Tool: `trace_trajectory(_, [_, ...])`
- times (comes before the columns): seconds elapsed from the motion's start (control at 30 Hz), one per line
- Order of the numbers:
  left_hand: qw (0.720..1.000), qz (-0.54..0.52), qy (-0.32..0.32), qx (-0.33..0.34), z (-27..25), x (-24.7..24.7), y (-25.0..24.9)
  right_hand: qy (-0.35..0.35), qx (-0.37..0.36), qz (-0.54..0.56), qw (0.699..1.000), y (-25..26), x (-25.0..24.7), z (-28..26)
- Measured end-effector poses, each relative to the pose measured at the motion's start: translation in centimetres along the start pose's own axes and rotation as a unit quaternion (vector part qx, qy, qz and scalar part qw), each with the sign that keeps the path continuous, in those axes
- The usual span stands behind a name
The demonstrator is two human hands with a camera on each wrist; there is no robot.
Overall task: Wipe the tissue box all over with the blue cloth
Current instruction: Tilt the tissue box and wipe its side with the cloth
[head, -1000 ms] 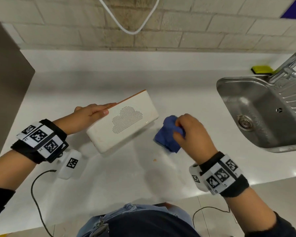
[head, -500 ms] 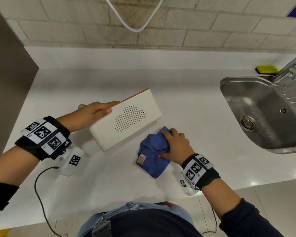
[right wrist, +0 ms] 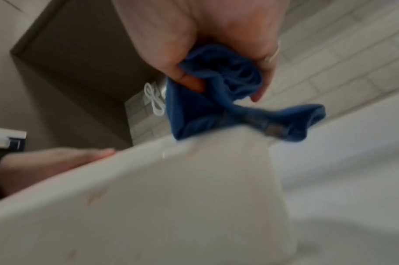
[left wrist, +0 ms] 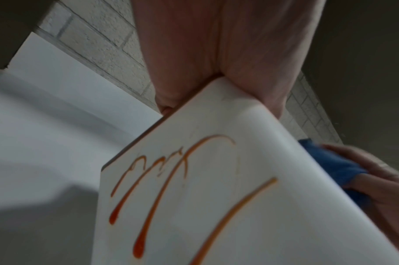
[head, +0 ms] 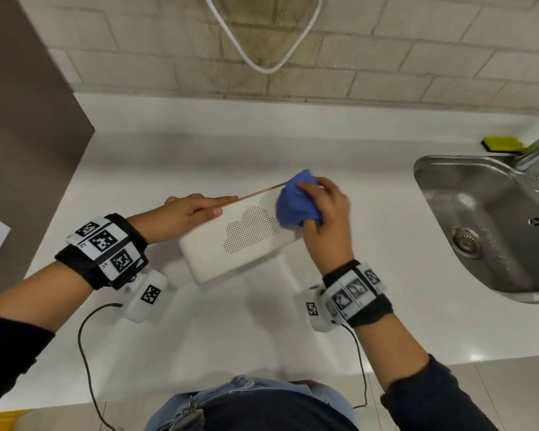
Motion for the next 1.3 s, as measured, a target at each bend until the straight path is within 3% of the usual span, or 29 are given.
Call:
trace_trajectory(0.1, [1.000, 0.000, -0.002, 0.000, 0.1, -0.1, 0.3, 0.078, -0.010, -0.014, 0.997, -0.6, 4.2, -0.3])
trace_trajectory(0.27, [1.000, -0.013, 0.005, -0.003, -0.1, 0.0, 0.1, 0.071, -0.058, -0.056, 0.994, -1.6, 4.9, -1.3])
trace_trajectory(0.37, [1.000, -0.007, 0.014, -0.010, 0.0, -0.1, -0.1, 0.103, -0.085, -0.074, 0.988, -1.5, 5.6, -2.9])
trace_trajectory(0.57, [0.998, -0.047, 0.037, -0.020, 0.3, -0.4, 0.2, 0.222, -0.171, -0.093, 0.955, 3.9, 10.3, -3.0])
trace_trajectory(0.73, [0.985, -0.145, 0.090, 0.018, 0.2, 0.0, -0.4, 0.234, -0.163, -0.052, 0.957, 6.3, 12.4, -3.2])
trace_trajectory(0.93, [0.995, -0.052, 0.087, 0.019, -0.3, -0.6, -0.9, 0.259, -0.246, -0.101, 0.928, 7.2, 12.7, -3.3])
trace_trajectory(1.1, [0.996, 0.057, 0.067, -0.017, 0.0, -0.3, -0.5, 0.332, -0.341, -0.088, 0.875, 6.4, 12.4, -4.5])
trace_trajectory(1.3, [0.996, 0.075, 0.050, 0.002, 0.0, 0.0, -0.5, 0.304, -0.283, -0.063, 0.908, 1.5, 7.6, -4.1])
Point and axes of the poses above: each hand's wrist, its own z-axis towards the middle knuckle, its own x-axis out of the palm, y = z × x, the point moved 5 cm from there along z, towards the middle knuckle, and after that the axes turned 14 degrees about y, right-handed, at the moved point
